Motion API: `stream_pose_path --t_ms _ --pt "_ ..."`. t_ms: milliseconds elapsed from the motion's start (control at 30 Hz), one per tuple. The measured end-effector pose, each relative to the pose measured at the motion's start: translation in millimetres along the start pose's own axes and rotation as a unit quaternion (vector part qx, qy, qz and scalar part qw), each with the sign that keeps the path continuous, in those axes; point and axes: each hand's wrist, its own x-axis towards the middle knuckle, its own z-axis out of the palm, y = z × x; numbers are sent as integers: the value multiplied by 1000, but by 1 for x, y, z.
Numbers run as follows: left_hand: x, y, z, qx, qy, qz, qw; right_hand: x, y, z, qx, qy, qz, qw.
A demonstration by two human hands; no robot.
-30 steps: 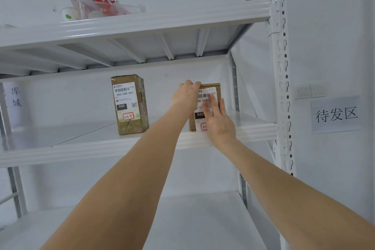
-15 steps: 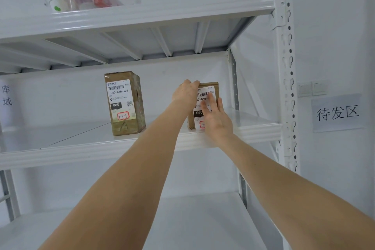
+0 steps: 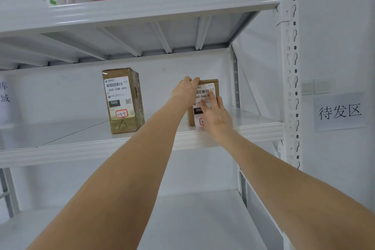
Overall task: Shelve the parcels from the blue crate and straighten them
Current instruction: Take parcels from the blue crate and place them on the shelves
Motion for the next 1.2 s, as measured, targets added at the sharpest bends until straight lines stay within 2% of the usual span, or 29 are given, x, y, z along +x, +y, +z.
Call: stream_pose_path --t_ms 133,333,467,533,700,833,1067,1200 --pt "-18 0 -11 -7 14 -18 1000 -9 -8 -9 -2 29 17 999" --pt "-92 -9 -2 -34 60 -36 997 -49 -34 -5 28 115 -6 993" --pt "-154 -19 28 -39 98 -52 993 -97 -50 16 73 129 -37 988" --pt "-187 -21 44 -49 86 -69 993 -126 -56 34 99 124 -48 986" --pt "-278 -22 103 -46 -45 -102 993 -214 -60 101 134 28 -44 990" --pt "-355 -22 169 -56 -171 -131 975 -290 -49 160 128 -104 -32 986" --pt "-484 -12 279 -83 -371 -187 906 -410 -13 251 79 -338 -10 938" --pt "-556 -5 338 -118 -448 -212 860 -477 1 301 72 -431 30 899"
